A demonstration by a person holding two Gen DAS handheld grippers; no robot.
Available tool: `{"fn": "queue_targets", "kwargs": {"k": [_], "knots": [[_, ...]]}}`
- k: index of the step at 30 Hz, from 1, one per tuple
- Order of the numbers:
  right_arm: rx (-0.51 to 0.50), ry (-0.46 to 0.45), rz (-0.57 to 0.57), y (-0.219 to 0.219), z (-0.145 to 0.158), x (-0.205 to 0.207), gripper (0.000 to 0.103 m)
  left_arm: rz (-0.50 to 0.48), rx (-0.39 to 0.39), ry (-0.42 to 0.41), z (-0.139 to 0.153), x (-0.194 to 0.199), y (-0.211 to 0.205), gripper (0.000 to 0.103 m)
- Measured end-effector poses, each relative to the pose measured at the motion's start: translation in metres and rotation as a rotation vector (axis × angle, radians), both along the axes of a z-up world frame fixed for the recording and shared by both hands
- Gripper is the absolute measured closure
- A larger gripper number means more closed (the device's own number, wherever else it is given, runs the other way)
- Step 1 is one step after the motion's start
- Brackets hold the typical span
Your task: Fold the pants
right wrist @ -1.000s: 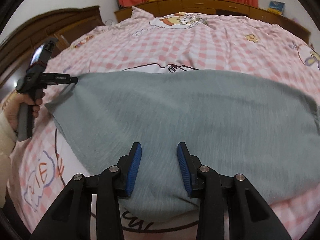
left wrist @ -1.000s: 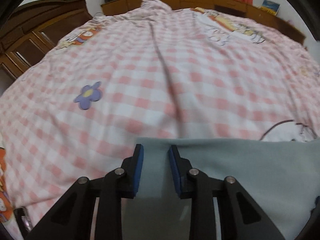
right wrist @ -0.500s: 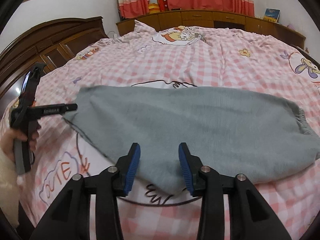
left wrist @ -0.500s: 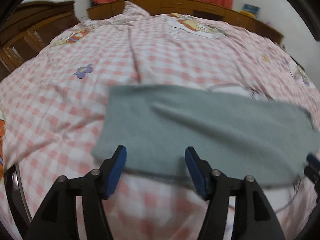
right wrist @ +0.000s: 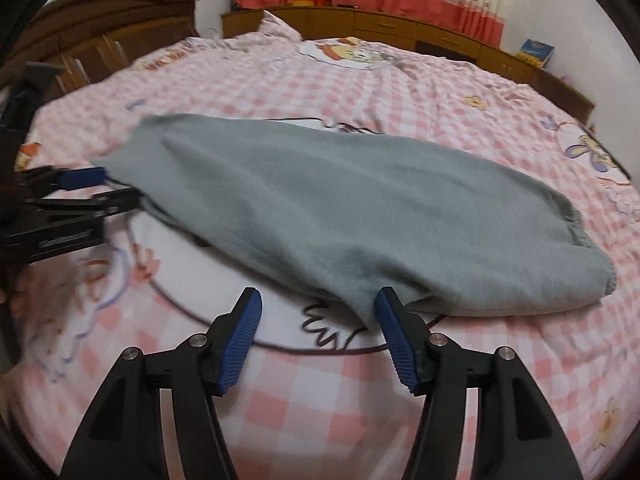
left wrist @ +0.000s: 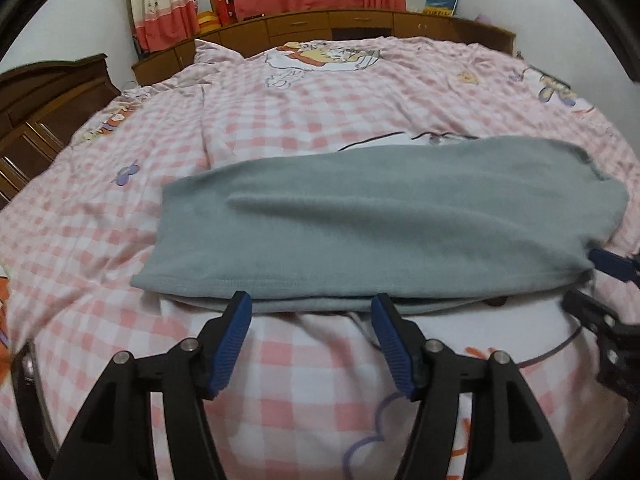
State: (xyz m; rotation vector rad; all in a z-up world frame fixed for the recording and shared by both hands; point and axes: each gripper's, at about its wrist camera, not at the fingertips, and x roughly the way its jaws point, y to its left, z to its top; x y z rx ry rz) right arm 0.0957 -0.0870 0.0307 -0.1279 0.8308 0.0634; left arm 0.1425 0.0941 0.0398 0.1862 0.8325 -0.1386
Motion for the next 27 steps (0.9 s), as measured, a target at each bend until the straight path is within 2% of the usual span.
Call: {"fn": "queue_targets", "kwargs": {"k": [3, 9, 14, 18, 21, 27], "knots": [[0.014, -0.037, -0.058, -0.01, 0.009, 0.006, 0.042, -0.039, -0.042, -0.001, 0.007, -0.002, -0.005, 0.038], [0.165, -0.058, -0.111, -0.033, 0.02, 0.013, 0.042, -0.166, -0.148, 0.008, 0.019, -0.007, -0.03, 0.037], [0.18, -0.06, -0.114, -0.038, 0.017, 0.014, 0.042, -0.266, -0.091, 0.057, 0.006, -0.011, -0.058, 0.037], [0.202, -0.053, -0.108, -0.041, 0.017, 0.013, 0.042, -0.304, -0.065, 0.101, -0.007, 0.001, -0.076, 0.037], [0.19, -0.035, -0.073, -0.041, 0.019, 0.006, 0.042, -0.313, -0.06, 0.094, -0.009, 0.006, -0.083, 0.037], [0.072, -0.025, -0.008, -0.032, 0.01, -0.007, 0.042, -0.296, -0.108, 0.057, -0.004, 0.005, -0.08, 0.037]]}}
